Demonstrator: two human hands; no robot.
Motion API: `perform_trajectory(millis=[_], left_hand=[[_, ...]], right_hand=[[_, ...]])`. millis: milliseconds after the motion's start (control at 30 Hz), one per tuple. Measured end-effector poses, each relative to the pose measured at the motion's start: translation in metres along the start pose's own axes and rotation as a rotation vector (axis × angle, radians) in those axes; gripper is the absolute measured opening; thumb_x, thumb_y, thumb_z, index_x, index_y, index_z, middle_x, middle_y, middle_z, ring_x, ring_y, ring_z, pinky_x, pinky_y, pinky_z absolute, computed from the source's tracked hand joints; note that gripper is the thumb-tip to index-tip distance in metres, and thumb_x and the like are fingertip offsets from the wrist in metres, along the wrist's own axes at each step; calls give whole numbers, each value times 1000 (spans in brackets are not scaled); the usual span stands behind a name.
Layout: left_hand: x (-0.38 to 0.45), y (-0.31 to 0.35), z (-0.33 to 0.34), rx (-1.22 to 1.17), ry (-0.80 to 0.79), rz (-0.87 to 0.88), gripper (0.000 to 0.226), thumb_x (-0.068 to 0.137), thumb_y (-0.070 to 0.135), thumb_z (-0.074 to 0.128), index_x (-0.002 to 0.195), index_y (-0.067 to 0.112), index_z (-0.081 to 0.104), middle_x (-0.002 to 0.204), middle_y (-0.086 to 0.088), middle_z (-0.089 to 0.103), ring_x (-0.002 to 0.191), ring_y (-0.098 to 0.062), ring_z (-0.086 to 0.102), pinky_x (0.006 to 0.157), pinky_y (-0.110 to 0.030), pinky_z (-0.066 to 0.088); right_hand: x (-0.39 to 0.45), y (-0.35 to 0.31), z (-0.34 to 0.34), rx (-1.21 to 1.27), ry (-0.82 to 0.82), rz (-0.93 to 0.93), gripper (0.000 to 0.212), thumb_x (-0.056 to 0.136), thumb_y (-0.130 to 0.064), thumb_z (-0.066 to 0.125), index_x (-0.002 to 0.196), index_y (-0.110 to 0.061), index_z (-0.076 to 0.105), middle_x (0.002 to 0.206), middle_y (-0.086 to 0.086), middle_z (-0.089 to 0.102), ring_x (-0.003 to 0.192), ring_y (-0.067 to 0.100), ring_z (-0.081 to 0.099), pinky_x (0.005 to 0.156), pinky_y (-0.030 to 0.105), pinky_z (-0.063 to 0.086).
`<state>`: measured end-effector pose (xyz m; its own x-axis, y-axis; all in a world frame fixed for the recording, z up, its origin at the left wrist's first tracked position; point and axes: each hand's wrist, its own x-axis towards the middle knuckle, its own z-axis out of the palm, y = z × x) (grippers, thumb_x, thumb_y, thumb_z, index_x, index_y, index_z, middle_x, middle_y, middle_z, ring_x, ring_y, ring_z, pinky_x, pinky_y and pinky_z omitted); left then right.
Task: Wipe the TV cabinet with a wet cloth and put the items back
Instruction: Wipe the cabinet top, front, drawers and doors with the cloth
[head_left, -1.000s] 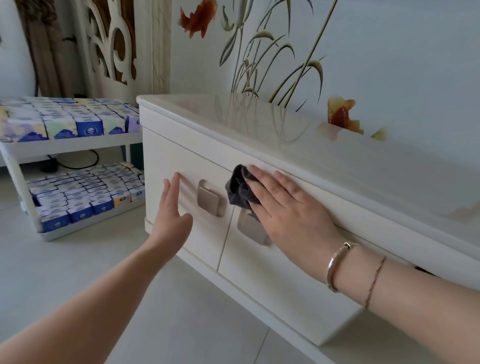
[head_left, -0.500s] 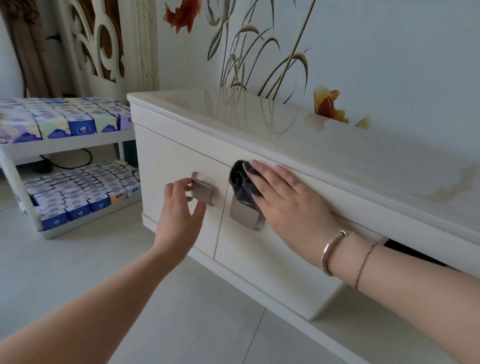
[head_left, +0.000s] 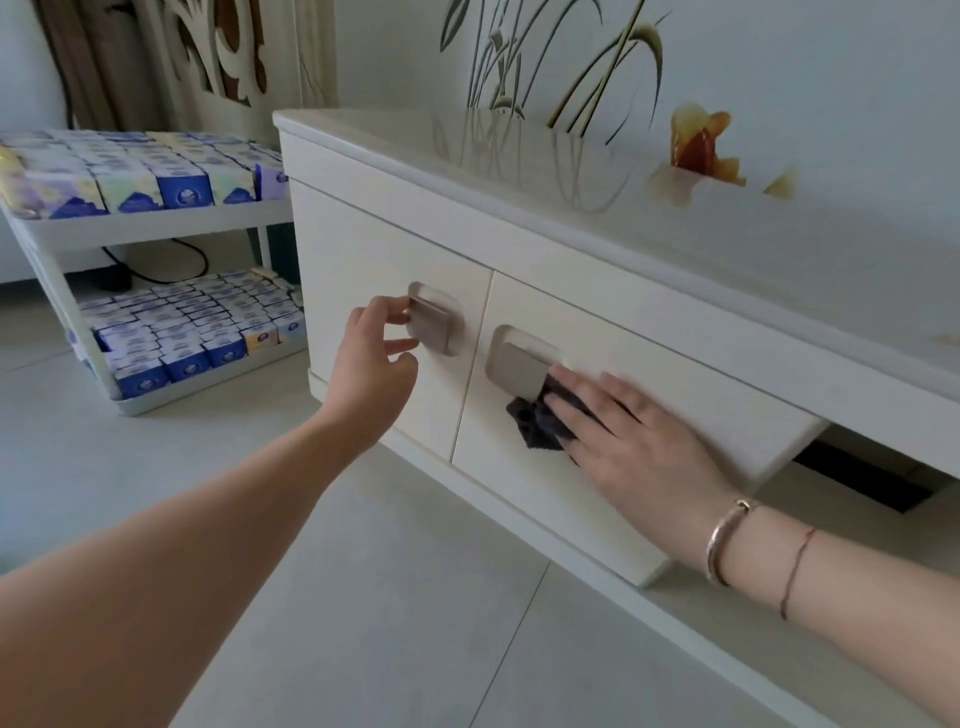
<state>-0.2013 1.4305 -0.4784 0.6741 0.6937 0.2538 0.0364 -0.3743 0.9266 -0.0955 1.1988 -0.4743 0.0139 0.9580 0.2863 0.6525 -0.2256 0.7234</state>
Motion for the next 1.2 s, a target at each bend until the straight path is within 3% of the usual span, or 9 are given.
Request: perform_trajectory(millis=[233, 367, 467, 567, 733, 867, 1033, 1133, 1200], left_hand=[[-2, -7, -4, -7, -8, 27, 62, 80, -15, 36, 130, 18, 49, 122, 6, 45, 111, -9, 56, 82, -15, 46], [2, -4, -13, 43, -47, 2, 64, 78, -16, 35, 130, 18, 53, 125, 6, 49, 120, -7, 50, 78, -10, 41], [7, 2, -26, 94, -106, -30, 67, 77, -17, 34, 130, 20, 55, 130, 9, 50, 116, -3, 42, 64, 8, 33], [12, 7, -34, 66, -154, -71, 68, 79, -18, 32, 130, 21, 56, 133, 10, 49, 110, 2, 37, 54, 12, 28], [14, 4, -39, 46, -222, -68, 71, 79, -18, 31, 132, 24, 54, 140, 10, 46, 96, 7, 44, 49, 8, 33], [23, 4, -46, 75, -237, -126, 72, 79, -14, 31, 127, 30, 59, 138, 14, 49, 117, 1, 44, 54, 6, 33], [31, 1, -53, 29, -181, -150, 72, 75, -16, 28, 121, 27, 63, 129, 13, 58, 110, -2, 48, 51, 7, 33], [33, -8, -60, -43, -57, -188, 69, 74, -15, 28, 122, 23, 60, 122, 10, 60, 83, -6, 53, 47, -5, 42], [35, -18, -62, -44, -13, -207, 68, 72, -14, 28, 116, 26, 60, 118, 10, 61, 95, -14, 52, 53, -16, 42]], right_hand=[[-35, -39, 45, -69, -36, -147, 58, 96, -3, 8, 132, -5, 53, 141, 11, 49, 138, 31, 28, 116, 42, 8], [3, -75, 70, -165, -177, -346, 52, 88, -14, 27, 127, -12, 61, 140, 8, 51, 138, 26, 34, 116, 43, 6], [65, -67, 59, -333, -58, -304, 53, 91, -16, 29, 141, -3, 42, 152, 21, 28, 144, 35, 13, 113, 52, -11], [90, -57, 39, -516, -145, -278, 55, 98, -22, 25, 146, 4, 20, 154, 27, 12, 143, 43, -2, 102, 57, -22], [50, -91, 69, -347, -300, -371, 55, 93, -11, 18, 144, 4, 30, 153, 25, 19, 145, 35, 11, 118, 42, 4], [77, -76, 48, -340, -390, -264, 53, 98, -23, 28, 147, -6, 28, 159, 12, -7, 146, 23, -13, 112, 37, -17], [127, -48, 15, -599, -377, -325, 63, 96, -35, 35, 149, -4, 19, 156, 23, 8, 139, 50, -13, 78, 70, -38], [124, -47, 10, -614, -262, -274, 54, 97, -24, 33, 147, -3, 28, 155, 25, 12, 142, 45, -4, 95, 65, -33], [123, -45, 11, -410, -87, -147, 52, 97, -10, 14, 139, 1, 41, 152, 26, 24, 144, 38, 15, 113, 55, -15]])
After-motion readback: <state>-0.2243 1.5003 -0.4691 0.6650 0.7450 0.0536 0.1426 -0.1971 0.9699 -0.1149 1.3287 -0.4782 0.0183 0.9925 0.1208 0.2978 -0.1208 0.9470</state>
